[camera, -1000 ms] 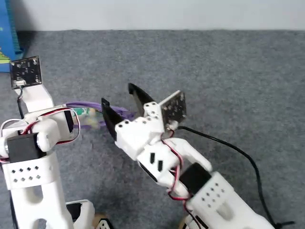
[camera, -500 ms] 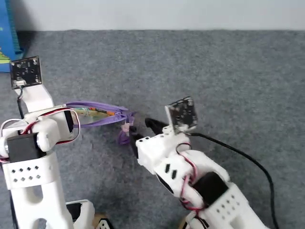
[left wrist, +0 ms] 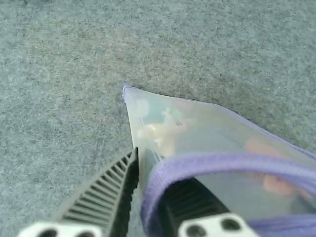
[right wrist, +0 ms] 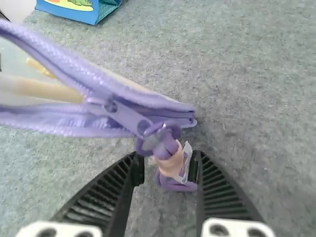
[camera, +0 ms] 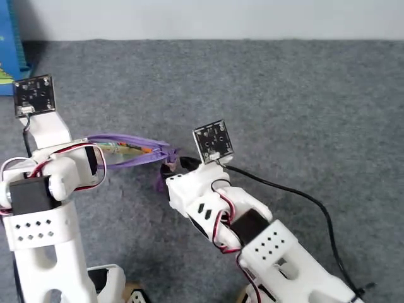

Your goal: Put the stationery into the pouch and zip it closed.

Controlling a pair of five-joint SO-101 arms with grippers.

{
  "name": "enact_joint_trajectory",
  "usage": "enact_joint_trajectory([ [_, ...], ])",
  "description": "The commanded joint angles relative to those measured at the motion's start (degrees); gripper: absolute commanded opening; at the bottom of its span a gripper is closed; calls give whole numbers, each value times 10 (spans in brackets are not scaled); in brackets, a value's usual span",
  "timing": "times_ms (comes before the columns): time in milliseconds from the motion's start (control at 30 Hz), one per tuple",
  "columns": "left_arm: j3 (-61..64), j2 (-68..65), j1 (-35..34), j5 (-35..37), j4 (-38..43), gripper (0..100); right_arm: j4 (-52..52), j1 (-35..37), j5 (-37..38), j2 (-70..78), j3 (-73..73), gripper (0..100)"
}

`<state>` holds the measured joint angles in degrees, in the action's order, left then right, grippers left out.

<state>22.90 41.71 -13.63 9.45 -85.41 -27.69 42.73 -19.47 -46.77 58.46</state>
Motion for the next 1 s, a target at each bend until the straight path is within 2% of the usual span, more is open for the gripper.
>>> enact_joint_trajectory([
  [0,-5,18,2,3,4,13,43,-6,-3,29,-5,147],
  [100,-5,18,2,3,4,13,57,-12,-2,52,-5,110],
  [200,-5,18,2,3,4,13,77,-29,-2,58,-5,9],
  [367,-5,17,2,2,4,13,72,-49,2,58,-4,6],
  [467,-5,16,2,2,10,14,53,-46,38,36,7,9],
  [567,-5,16,6,-23,40,16,24,-45,57,-23,33,9],
  [700,-5,15,32,-48,120,17,-37,-42,76,-145,73,9],
  [767,-5,15,62,-56,155,55,-71,-23,82,-211,95,9],
  [833,-5,14,98,-60,182,133,-102,1,84,-279,118,8],
  [967,-5,14,178,-35,215,242,-162,29,84,-403,147,8],
])
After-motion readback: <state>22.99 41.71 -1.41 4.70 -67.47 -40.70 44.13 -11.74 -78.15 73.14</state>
